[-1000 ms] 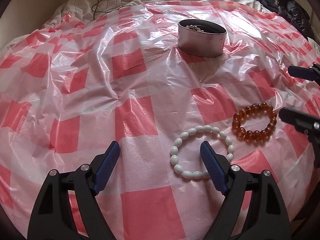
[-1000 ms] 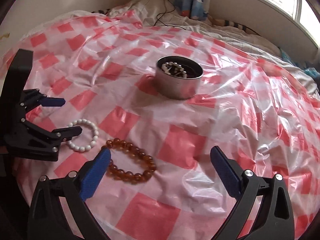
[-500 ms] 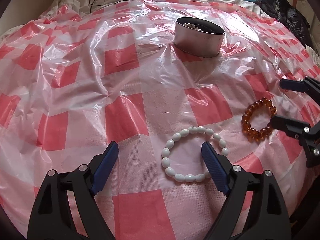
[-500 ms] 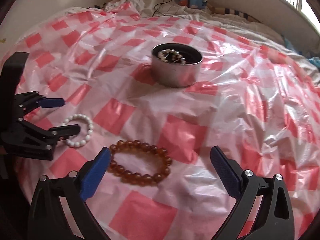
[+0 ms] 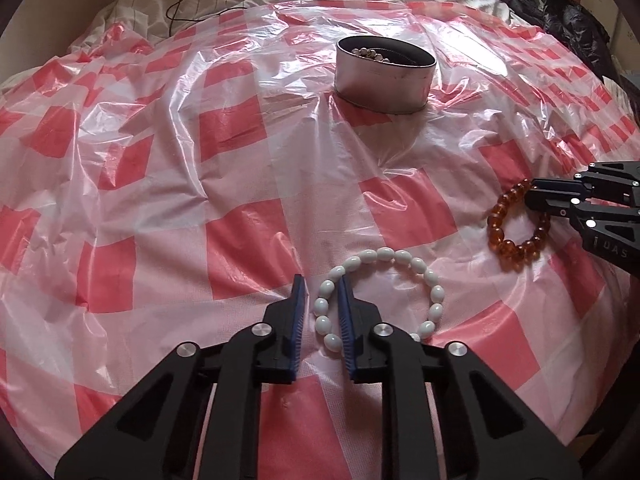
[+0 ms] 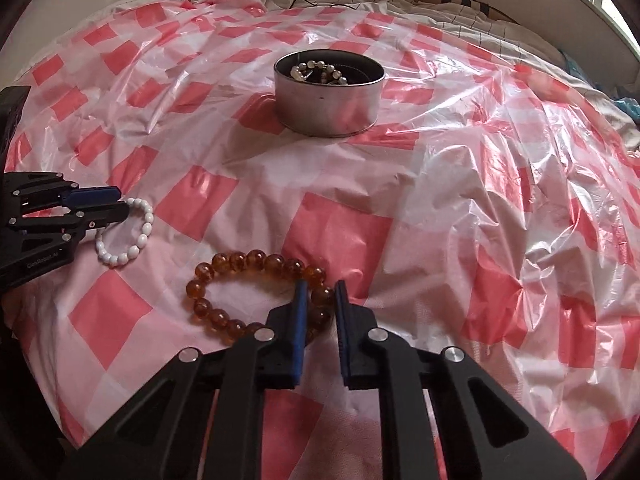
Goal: Organize jewelry
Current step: 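Close the left tool on the white bead bracelet while the right tool grasps the amber bracelet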
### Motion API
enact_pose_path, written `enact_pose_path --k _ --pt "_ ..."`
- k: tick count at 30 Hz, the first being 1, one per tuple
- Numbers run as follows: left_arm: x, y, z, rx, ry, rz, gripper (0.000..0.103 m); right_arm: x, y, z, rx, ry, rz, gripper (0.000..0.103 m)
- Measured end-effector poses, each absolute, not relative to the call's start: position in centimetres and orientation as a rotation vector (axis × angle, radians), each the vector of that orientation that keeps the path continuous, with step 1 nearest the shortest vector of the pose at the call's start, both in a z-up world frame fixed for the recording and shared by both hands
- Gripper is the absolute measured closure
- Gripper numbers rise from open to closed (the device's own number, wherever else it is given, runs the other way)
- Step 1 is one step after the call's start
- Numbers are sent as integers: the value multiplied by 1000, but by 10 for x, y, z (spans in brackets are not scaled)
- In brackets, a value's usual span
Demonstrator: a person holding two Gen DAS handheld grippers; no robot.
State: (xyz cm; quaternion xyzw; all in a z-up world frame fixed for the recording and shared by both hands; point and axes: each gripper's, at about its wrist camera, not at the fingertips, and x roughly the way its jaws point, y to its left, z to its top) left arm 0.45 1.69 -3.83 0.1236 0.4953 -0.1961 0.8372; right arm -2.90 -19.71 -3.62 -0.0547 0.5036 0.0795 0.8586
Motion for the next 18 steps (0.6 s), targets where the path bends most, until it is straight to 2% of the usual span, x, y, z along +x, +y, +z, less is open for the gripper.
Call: enact_pose_path --k 1,6,8,9,10,12,14,15,16,17,18 --pt "4 16 -37 236 1057 -446 99 -29 -200 -35 -124 1050 138 91" --pt "2 9 -37 242 1050 -467 99 -27 -217 -30 -37 1041 126 90" --pt "4 9 -39 234 1056 -464 98 -25 -217 -34 -11 1069 161 78" --pt "6 9 -40 231 1064 -464 97 -24 -214 -37 -14 1079 174 63" --pt "6 7 -42 234 1071 -456 91 -24 -211 -40 -36 1081 170 61" --pt "8 5 -46 234 1078 -459 85 -25 -203 -42 -81 1084 168 61" --pt "8 2 -48 244 1078 -455 84 -24 -203 -41 -68 1086 167 74" --pt "9 2 -48 246 1079 -456 84 -24 -205 -41 -56 1086 164 89" --pt "9 2 -48 244 1080 -460 85 -23 -209 -40 -22 1085 171 90" --pt "9 2 -46 233 1078 -472 94 -23 -213 -38 12 1078 172 90" --pt "10 3 -43 220 1077 -487 96 -23 -218 -35 42 1068 173 90"
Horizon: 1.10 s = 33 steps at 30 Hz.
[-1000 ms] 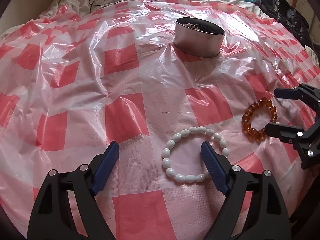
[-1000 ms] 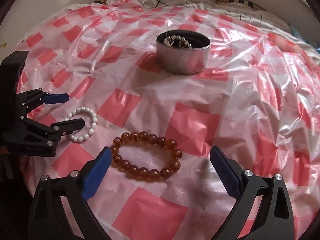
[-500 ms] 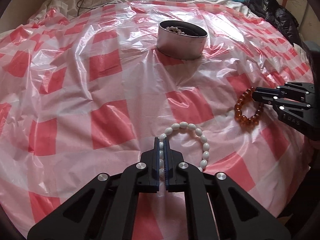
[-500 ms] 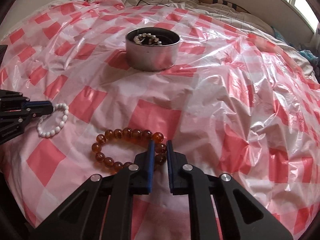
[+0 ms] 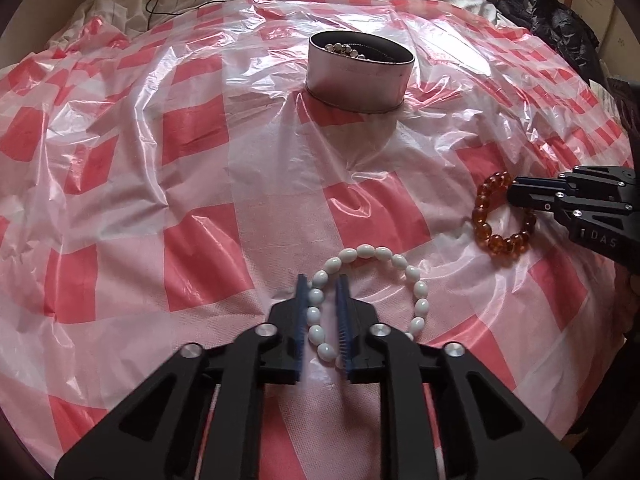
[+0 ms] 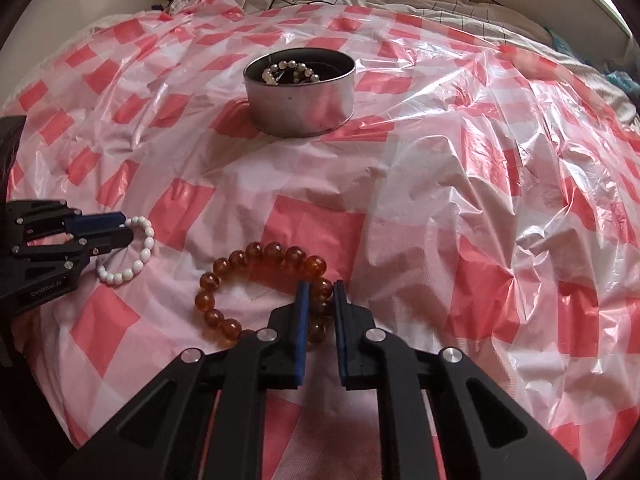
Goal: Organize jewelry
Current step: 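Close the left tool on the white bead bracelet while the right tool grasps the amber bracelet, then lift both held bracelets toward the silver tin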
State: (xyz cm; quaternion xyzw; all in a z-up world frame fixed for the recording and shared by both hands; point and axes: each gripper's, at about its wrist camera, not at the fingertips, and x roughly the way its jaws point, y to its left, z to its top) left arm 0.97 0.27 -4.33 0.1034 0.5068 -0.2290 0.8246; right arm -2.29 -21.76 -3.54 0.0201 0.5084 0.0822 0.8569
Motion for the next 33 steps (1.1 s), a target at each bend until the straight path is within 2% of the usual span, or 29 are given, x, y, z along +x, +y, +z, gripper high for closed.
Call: enact_pose_path --k 7,13,14,15,16,17,18,19,21,24,26,28,29,30,31,32,33 --pt "13 11 -22 95 1028 -535 96 -19 -253 -15 307 995 178 90" --pt "21 10 -39 127 1102 -498 95 -14 -260 -24 369 1039 211 90" --pt "21 8 -44 144 1121 -495 93 -13 -259 -26 365 1051 208 88" --pt "21 6 -46 155 1122 -494 91 -12 -259 -29 360 1065 207 75" --pt "20 5 -47 157 1118 -497 84 -12 -258 -31 354 1071 209 58" --pt "19 3 -47 155 1116 -506 71 -13 -257 -32 344 1066 205 54" --pt "18 3 -46 157 1111 -509 62 -13 -254 -31 312 1064 189 53" --pt "17 2 -45 169 1096 -493 49 -14 -251 -31 269 1060 170 52" --pt "16 0 -43 183 1077 -482 47 -16 -241 -31 163 1044 133 48" --pt "16 -2 -47 214 1073 -469 47 -16 -224 -43 24 1061 105 47" --pt "16 -4 -50 238 1070 -460 46 -19 -209 -46 -89 1045 101 52" --pt "17 -5 -53 238 1080 -459 48 -21 -201 -44 -133 1041 97 84" --pt "17 -6 -53 231 1087 -476 60 -22 -202 -43 -124 1039 109 91" --pt "17 -6 -52 215 1097 -497 67 -21 -207 -42 -68 1044 136 90" --pt "18 -4 -49 206 1096 -499 84 -21 -213 -40 6 1046 160 91" --pt "19 0 -46 179 1098 -521 97 -20 -220 -38 66 1045 177 91" --pt "19 4 -43 124 1104 -555 97 -20 -226 -35 131 1041 197 91"
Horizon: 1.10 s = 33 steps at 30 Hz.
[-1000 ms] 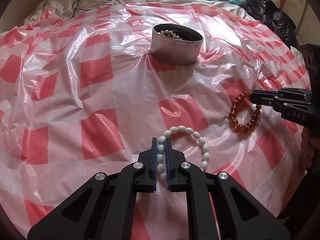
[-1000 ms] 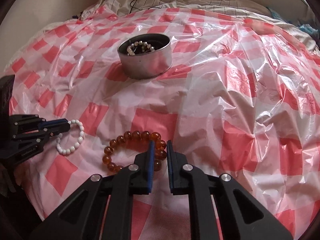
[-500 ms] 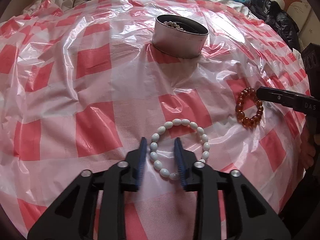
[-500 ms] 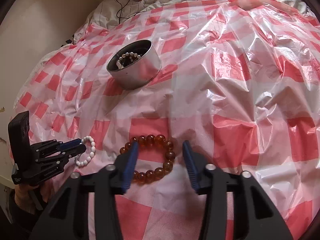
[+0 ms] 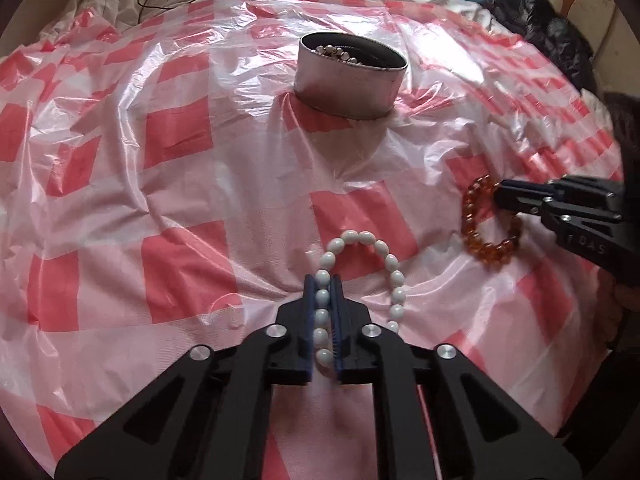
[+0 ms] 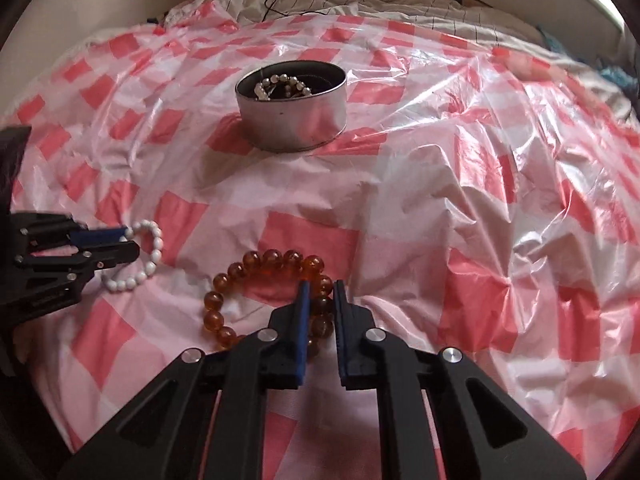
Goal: Organize jewelry
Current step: 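Lift both held bracelets toward the silver tin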
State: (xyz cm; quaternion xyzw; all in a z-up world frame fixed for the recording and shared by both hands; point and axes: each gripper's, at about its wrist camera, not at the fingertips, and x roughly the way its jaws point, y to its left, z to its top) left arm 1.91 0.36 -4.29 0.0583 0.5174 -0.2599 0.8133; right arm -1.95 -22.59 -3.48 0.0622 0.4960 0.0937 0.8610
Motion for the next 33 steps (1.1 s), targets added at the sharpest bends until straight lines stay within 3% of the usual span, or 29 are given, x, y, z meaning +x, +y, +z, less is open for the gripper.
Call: enact_pose_path --k 6,20,33 --pt "17 11 -25 -15 1072 -634 97 -20 -263 -18 497 964 324 91" --pt "32 7 -6 -207 1026 -721 97 -7 -297 -16 939 815 500 91" --pt "51 5 -2 -280 1016 -748 97 12 -311 -27 1096 751 544 90"
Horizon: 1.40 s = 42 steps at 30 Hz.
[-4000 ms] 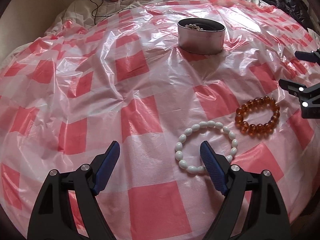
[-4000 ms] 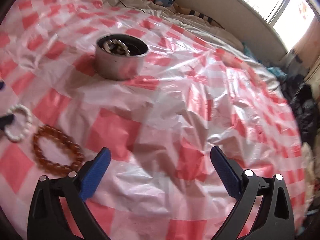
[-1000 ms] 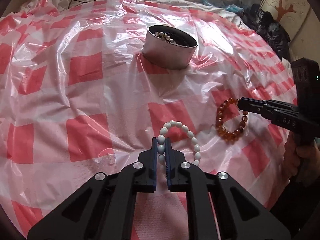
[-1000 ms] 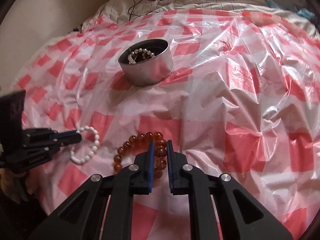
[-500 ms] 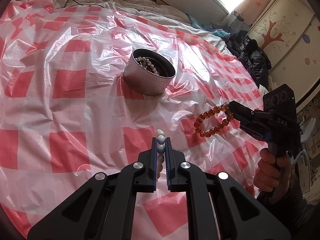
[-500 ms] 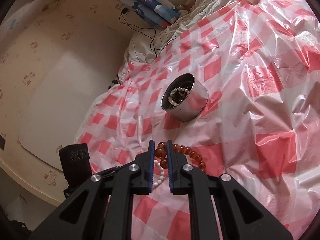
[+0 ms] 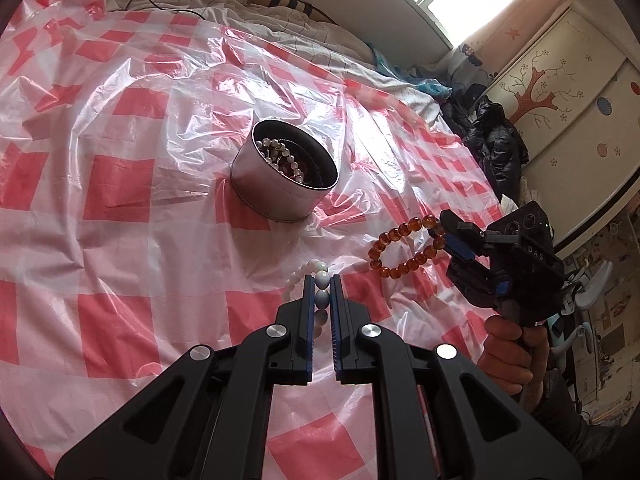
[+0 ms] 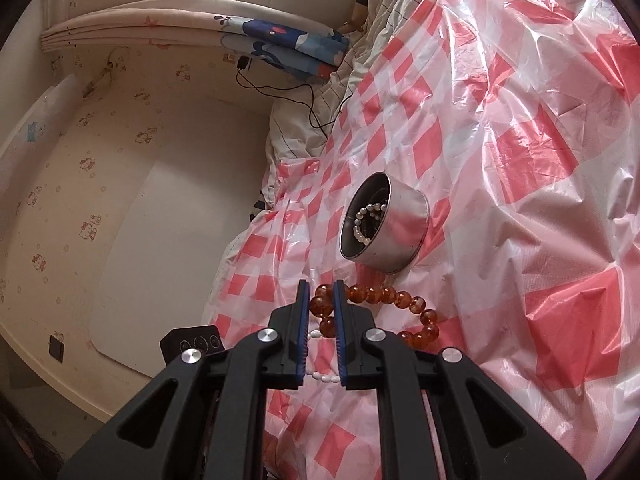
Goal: Organize jewelry
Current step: 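Lift both held bracelets toward the silver tin, then lower both bracelets into the silver tin and open both tools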
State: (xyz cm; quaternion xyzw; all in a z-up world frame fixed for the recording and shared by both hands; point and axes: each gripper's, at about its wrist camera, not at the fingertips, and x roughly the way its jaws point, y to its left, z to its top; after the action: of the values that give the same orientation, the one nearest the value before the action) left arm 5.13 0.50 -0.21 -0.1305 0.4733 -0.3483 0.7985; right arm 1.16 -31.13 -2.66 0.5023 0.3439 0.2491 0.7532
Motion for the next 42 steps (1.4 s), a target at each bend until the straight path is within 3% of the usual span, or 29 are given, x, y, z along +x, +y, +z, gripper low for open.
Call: enact_pose_path --k 20,42 --pt "58 -41 1 85 934 -570 96 43 -323 -72 1215 798 505 90" --pt "94 -63 36 -66 868 -604 96 45 -331 -48 1252 683 567 90"
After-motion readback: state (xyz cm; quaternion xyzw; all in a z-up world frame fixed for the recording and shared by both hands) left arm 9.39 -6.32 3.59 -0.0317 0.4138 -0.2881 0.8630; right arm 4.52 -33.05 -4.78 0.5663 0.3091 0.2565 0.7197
